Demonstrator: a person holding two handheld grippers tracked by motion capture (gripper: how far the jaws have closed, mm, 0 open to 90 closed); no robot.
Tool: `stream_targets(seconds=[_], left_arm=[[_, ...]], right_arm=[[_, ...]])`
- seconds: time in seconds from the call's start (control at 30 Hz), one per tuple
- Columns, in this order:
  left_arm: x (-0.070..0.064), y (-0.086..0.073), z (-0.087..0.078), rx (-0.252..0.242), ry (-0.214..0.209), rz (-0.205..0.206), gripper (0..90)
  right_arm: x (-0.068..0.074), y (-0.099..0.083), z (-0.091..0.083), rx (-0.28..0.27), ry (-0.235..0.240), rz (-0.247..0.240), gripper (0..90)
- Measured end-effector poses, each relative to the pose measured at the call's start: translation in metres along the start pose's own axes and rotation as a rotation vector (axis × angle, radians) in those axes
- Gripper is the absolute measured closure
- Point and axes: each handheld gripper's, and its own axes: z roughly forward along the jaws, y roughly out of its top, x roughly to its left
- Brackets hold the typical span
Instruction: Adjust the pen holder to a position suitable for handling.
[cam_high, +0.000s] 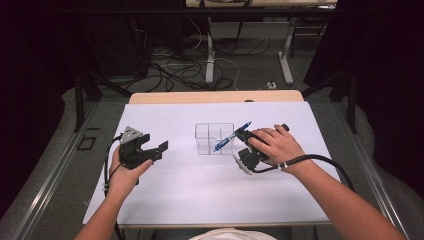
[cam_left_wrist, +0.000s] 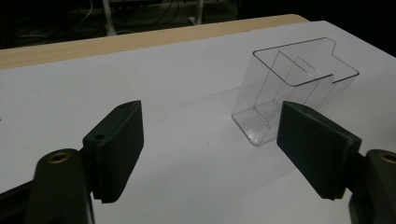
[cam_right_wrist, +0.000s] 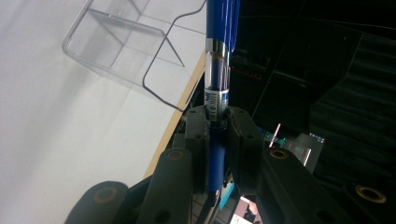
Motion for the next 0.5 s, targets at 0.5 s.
stream_targets(seconds=[0.5], left_arm=[[-0.025, 0.030, 0.018, 0.064, -0.061, 0.078, 28.1]], right_arm=[[0.005, -0.002, 0.003, 0.074, 0.006, -0.027, 79.7]])
